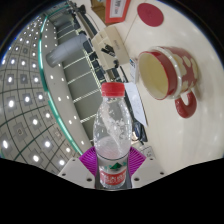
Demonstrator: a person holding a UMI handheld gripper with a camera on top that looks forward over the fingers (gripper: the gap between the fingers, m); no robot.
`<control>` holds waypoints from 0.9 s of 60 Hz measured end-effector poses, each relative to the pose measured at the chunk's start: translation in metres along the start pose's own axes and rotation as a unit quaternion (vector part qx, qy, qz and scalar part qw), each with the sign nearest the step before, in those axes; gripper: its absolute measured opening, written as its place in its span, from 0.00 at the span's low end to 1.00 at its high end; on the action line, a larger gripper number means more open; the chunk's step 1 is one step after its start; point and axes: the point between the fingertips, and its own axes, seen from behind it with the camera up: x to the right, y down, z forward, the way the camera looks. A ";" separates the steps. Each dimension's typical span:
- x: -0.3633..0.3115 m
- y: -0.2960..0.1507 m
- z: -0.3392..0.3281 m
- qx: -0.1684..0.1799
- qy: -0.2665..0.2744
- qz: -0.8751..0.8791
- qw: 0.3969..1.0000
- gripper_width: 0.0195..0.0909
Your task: Pour water
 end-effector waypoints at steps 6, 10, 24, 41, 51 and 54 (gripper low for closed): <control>-0.019 0.018 -0.020 -0.016 0.024 -0.135 0.990 0.23; -0.039 0.005 -0.001 -0.019 0.037 -0.256 0.966 0.23; -0.116 -0.060 -0.023 0.030 0.077 -0.596 0.799 0.23; -0.121 -0.203 -0.065 0.109 0.179 -0.766 0.608 0.23; -0.059 -0.262 -0.069 0.090 0.223 -0.786 0.570 0.23; -0.042 -0.270 -0.071 0.081 0.232 -0.788 0.565 0.23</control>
